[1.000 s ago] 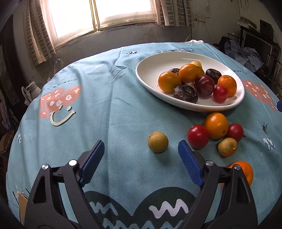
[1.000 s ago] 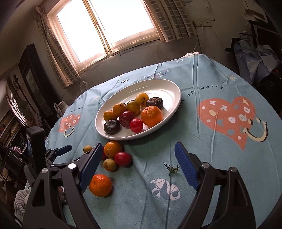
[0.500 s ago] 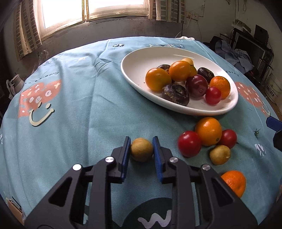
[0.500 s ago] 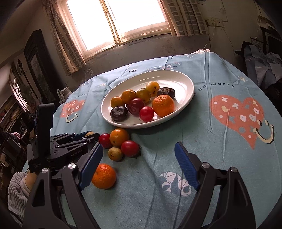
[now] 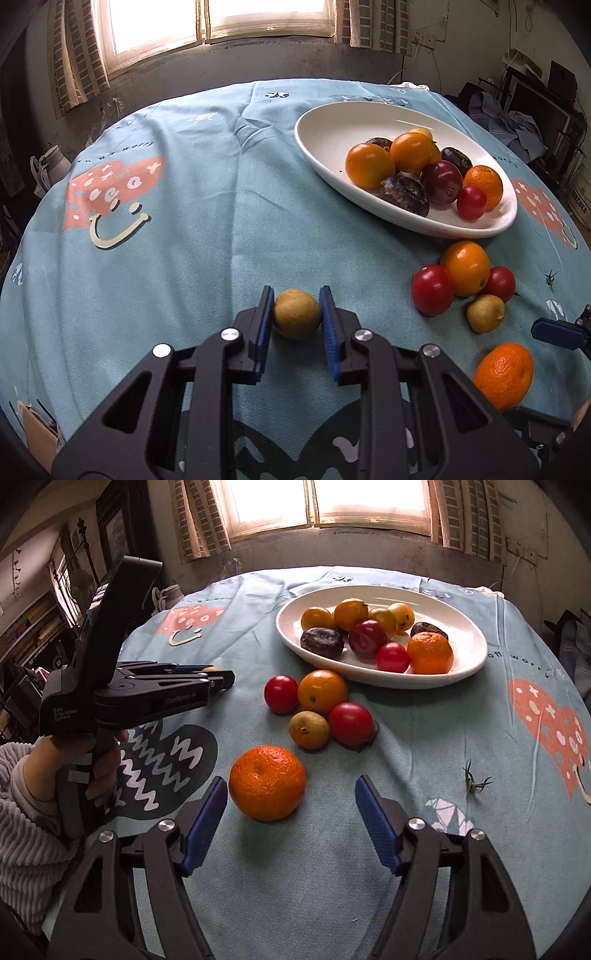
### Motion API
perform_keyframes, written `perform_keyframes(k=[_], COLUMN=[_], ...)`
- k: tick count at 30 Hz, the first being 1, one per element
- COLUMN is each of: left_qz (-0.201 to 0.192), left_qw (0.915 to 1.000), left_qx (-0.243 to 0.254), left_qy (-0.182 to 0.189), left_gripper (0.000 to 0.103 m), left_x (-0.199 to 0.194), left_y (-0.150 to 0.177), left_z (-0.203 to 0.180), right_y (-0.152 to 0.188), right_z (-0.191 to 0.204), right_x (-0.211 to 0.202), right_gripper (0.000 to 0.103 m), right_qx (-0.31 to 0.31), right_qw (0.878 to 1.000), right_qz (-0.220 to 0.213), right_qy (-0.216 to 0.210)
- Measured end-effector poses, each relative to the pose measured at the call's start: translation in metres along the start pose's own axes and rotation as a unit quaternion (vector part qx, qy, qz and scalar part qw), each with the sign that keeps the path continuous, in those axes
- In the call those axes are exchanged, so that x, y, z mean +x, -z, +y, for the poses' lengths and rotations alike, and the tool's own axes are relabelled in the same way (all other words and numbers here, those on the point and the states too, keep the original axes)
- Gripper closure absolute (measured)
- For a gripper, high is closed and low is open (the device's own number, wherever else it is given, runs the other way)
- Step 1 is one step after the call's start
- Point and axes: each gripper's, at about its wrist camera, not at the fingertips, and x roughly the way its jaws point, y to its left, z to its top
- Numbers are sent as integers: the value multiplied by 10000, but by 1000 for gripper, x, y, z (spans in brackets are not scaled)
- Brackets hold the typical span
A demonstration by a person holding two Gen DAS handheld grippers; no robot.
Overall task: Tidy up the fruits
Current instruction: 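Hold the yellow-green fruit in the left tool while the right tool grasps the mandarin, then lower the yellow-green fruit and mandarin onto the white plate and open both tools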
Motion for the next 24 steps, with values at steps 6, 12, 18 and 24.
perform_keyframes(k=[6,12,18,24], left_qz=[38,64,-74,-159], left_qw=[10000,10000,9999,9993], left_qx=[34,36,77,291], left_qy=[-36,-24,102,191], left_gripper=[78,78,78,78], left_x=[2,4,-7,-17], left_y=[1,1,3,8], left_z=[-2,-1,-10,-28], right_y=[1,1,-7,-14], right_z=[13,11,-5,-39], right_x=[10,9,-14,-29], right_gripper=[54,60,60,60], right_qx=[-273,-164,125,730], right_qw=[9995,9996,9993,9953], right_qz=[151,115,-355,-614], right_qy=[-103,-177,-64,146])
